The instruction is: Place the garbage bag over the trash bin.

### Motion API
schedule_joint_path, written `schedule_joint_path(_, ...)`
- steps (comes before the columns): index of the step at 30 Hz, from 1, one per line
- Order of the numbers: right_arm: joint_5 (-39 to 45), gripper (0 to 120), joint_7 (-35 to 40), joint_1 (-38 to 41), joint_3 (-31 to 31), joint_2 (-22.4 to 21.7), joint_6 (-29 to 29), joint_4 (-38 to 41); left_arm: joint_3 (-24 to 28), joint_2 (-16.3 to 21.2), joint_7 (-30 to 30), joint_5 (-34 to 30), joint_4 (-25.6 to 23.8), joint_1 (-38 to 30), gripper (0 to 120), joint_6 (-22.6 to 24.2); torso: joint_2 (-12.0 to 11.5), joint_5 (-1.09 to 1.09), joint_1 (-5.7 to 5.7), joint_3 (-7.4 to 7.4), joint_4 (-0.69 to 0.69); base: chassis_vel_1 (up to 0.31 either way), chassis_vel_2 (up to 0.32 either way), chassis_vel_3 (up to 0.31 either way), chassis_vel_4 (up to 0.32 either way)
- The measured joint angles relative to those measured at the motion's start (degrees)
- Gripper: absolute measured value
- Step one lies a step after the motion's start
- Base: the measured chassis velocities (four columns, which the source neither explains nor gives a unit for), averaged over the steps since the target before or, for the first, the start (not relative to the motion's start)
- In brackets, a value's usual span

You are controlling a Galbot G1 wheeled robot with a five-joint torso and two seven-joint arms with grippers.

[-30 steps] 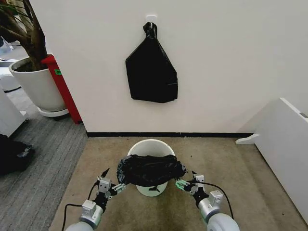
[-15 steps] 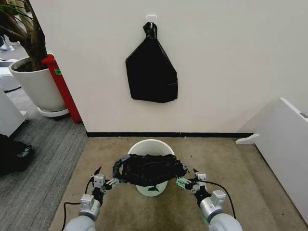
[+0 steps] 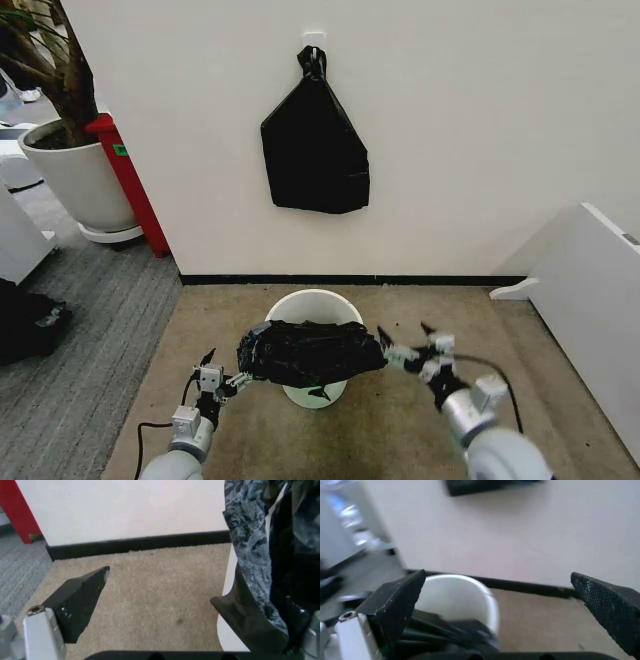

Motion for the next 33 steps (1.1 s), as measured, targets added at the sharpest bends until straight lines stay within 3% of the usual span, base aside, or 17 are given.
schedule_joint_path(3,0.86,100,0.0,1.71,-0.88,-0.79,-1.94,0.72,-0.02,0.08,0.0,0.09,-0.06,0.01,100,-0.03,0.0,0.0,0.0,0.0,0.01,0.0,0.0,0.0,0.0)
schedule_joint_path(4,3.65,100,0.49,8.81,-4.77,-2.19,-9.49,2.47,-0.05,0.36,0.02,0.64,-0.34,0.03,100,-0.11,0.0,0.0,0.0,0.01,0.01,0.0,0.0,0.0,0.0)
schedule_joint_path(6,7.26,100,3.79,19.31,-12.21,-2.33,-17.16,2.12,0.04,1.04,0.04,1.03,-1.03,0.01,100,-0.14,0.0,0.0,0.0,0.0,0.02,0.0,0.0,0.0,0.0)
schedule_joint_path(9,8.75,100,5.41,25.29,-16.96,-2.01,-20.63,0.46,0.25,1.76,0.04,1.2,-1.51,-0.04,100,-0.06,0.0,0.0,0.0,0.01,0.02,0.0,0.0,0.0,0.0)
schedule_joint_path(13,6.66,100,3.4,41.88,-29.84,0.05,-26.17,-4.79,0.57,3.43,0.21,1.89,-2.14,-0.63,100,0.2,0.0,0.0,0.0,0.01,0.03,0.0,0.0,0.0,0.0)
schedule_joint_path(16,5.93,100,2.95,45.75,-33.86,1.24,-27.68,-5.97,0.64,3.61,0.24,1.96,-2.15,-0.97,100,0.34,0.0,-0.01,0.0,0.01,0.03,0.0,0.0,0.0,0.0)
schedule_joint_path(22,4.88,100,3.73,53.28,-45.91,7.71,-29.3,-10.82,0.72,3.37,0.26,2.4,-1.95,-1.36,100,0.53,0.0,-0.03,0.0,0.01,0.02,0.0,0.0,0.0,0.0)
schedule_joint_path(28,-1.7,100,4.07,56.07,-51.39,13.08,-29.26,-18.34,0.79,2.93,0.29,3.11,-1.63,-1.31,100,0.53,0.0,-0.02,0.0,0.0,0.02,0.0,0.0,0.0,0.0)
schedule_joint_path(33,-5.96,100,3.59,56.23,-52.6,15.04,-29.1,-22.49,0.89,2.69,0.31,3.24,-1.61,-1.29,100,0.53,0.0,0.0,0.0,0.0,0.01,0.0,0.0,0.0,0.0)
